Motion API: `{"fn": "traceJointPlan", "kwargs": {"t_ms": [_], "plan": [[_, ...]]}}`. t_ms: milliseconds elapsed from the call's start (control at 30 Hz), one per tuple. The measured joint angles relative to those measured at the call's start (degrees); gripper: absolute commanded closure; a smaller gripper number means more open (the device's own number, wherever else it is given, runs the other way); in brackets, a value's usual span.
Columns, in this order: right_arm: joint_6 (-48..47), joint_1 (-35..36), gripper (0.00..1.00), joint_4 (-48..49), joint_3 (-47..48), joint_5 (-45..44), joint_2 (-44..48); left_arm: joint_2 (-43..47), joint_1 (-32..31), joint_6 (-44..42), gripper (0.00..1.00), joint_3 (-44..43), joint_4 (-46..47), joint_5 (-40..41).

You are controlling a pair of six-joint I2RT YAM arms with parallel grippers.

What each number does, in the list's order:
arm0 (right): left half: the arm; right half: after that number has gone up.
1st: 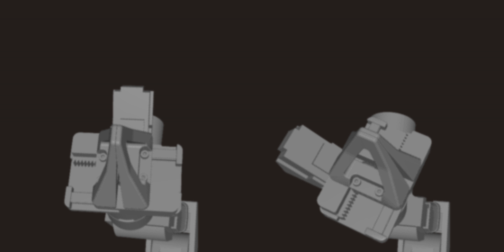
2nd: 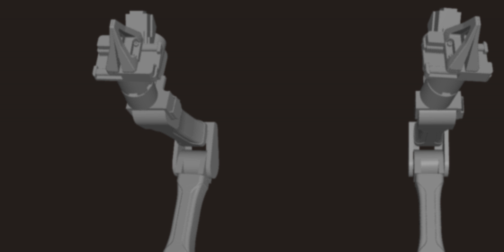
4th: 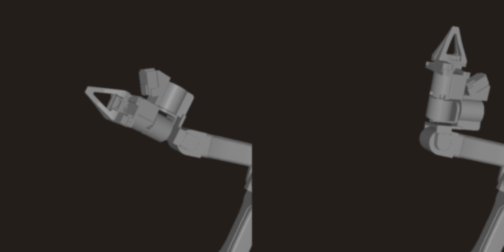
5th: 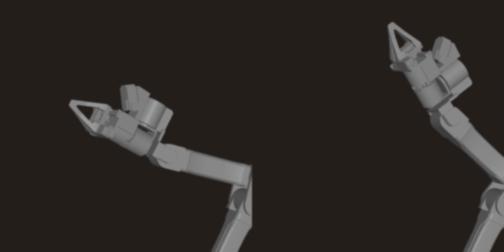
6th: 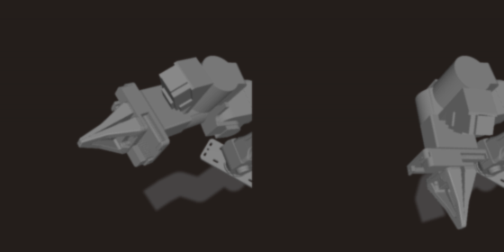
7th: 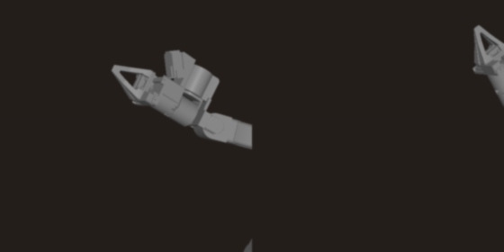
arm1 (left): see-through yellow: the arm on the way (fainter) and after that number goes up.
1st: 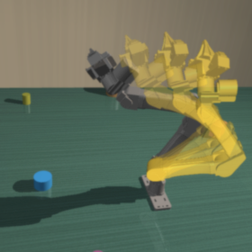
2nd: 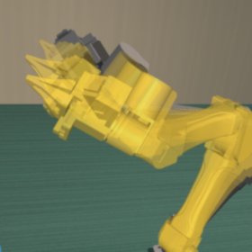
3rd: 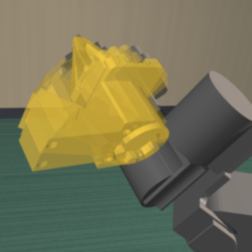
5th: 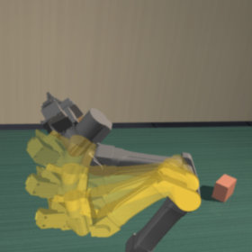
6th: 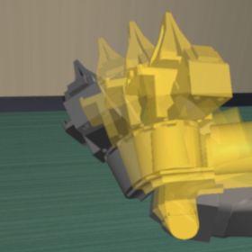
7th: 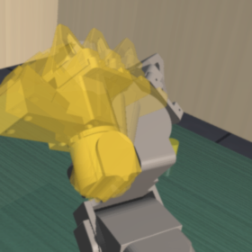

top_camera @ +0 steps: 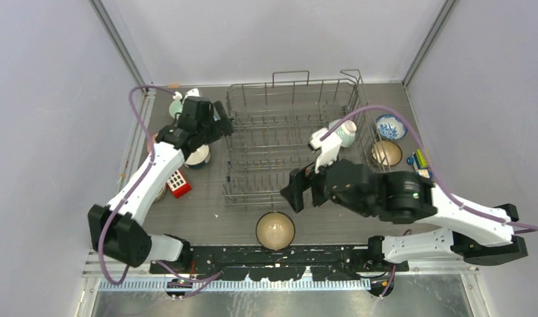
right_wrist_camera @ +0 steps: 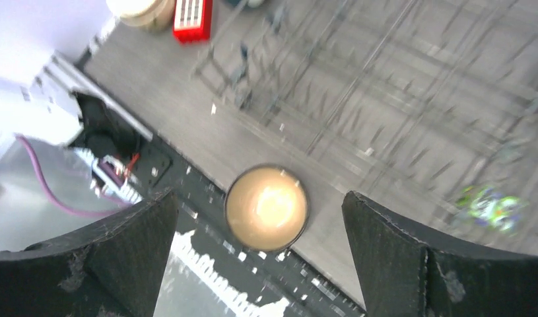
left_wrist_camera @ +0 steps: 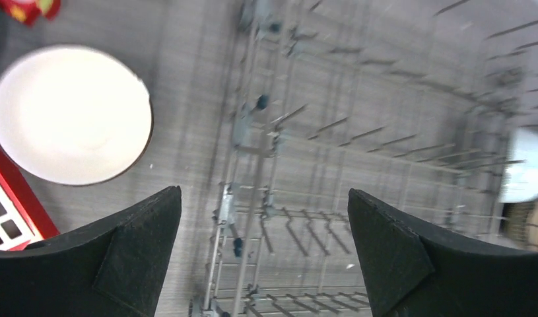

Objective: Unload the bowls from the dish rack
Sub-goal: Adjust the dish rack at the center of the board.

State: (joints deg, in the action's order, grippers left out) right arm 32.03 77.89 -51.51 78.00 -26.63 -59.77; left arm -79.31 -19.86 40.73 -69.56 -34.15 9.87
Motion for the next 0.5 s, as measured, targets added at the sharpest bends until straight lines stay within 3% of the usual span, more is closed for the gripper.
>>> {"fn": "traceJointPlan", "kwargs": {"t_ms": [167, 300, 500], "plan": [[-5.8, -4.0, 0.03, -3.0, 9.6, -8.3, -0.1, 8.6, 0.0, -1.0, 0.00, -3.5, 1.9, -1.1], [-8.2, -23.1, 0.03, -2.2, 7.7, -8.3, 0.3, 12.4, -2.2, -0.8, 0.00, -3.7, 6.9, -4.0], [-7.7, -49.0, 0.03, 1.6, -1.1, -6.3, 0.3, 5.6, -14.8, -2.2, 0.00, -8.7, 12.2, -6.7]]}}
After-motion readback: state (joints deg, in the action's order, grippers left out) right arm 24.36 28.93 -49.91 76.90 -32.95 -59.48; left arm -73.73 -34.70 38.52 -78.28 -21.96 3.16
